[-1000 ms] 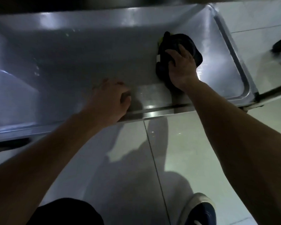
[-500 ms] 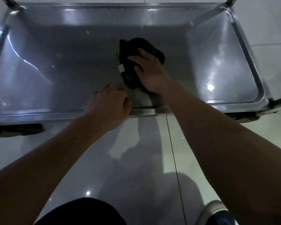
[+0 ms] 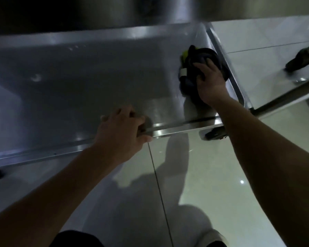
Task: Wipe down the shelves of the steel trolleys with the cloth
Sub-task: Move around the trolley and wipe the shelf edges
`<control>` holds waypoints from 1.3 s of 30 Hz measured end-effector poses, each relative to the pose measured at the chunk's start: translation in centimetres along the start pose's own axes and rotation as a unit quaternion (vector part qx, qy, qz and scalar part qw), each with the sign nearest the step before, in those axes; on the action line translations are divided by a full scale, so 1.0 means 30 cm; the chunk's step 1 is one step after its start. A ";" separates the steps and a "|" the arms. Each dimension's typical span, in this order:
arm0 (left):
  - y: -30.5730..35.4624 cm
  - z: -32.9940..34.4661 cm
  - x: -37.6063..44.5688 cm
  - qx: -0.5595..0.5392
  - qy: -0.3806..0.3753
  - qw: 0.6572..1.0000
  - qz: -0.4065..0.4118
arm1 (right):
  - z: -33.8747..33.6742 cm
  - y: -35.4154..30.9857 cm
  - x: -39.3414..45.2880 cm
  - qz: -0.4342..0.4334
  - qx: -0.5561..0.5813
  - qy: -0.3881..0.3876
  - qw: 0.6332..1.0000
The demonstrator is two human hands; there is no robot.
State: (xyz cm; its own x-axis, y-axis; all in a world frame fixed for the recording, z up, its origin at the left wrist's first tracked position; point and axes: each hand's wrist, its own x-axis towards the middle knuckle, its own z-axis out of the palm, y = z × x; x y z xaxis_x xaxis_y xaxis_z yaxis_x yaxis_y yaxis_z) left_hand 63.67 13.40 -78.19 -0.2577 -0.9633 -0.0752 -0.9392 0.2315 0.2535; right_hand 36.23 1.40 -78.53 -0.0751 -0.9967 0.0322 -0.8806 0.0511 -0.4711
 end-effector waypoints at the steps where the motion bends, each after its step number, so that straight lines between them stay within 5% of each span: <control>1: 0.010 0.002 0.007 0.000 0.002 1.000 -0.001 | -0.028 0.043 -0.002 0.022 0.002 0.007 1.000; 15: 0.102 0.034 0.066 -0.018 0.012 1.000 0.005 | -0.086 0.072 -0.286 0.108 -0.073 0.000 0.991; 26: 0.003 -0.030 0.006 -0.097 -0.050 0.990 0.089 | 0.127 -0.265 -0.583 0.044 -0.033 0.037 0.998; 30: -0.111 -0.091 -0.081 -0.064 -0.023 0.995 0.076 | 0.169 -0.346 -0.670 0.020 0.018 0.050 0.998; 39: -0.155 -0.310 -0.260 -0.045 -0.129 0.990 0.043 | 0.069 -0.510 -0.768 0.051 0.077 -0.016 0.996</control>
State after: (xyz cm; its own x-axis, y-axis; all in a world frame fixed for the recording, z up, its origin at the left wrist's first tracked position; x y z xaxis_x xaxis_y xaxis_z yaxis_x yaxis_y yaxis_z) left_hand 72.15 18.57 -69.82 -0.3964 -0.8708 -0.2909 -0.8900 0.2868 0.3543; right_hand 52.39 23.45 -73.90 -0.1435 -0.9884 -0.0496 -0.7869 0.1443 -0.6000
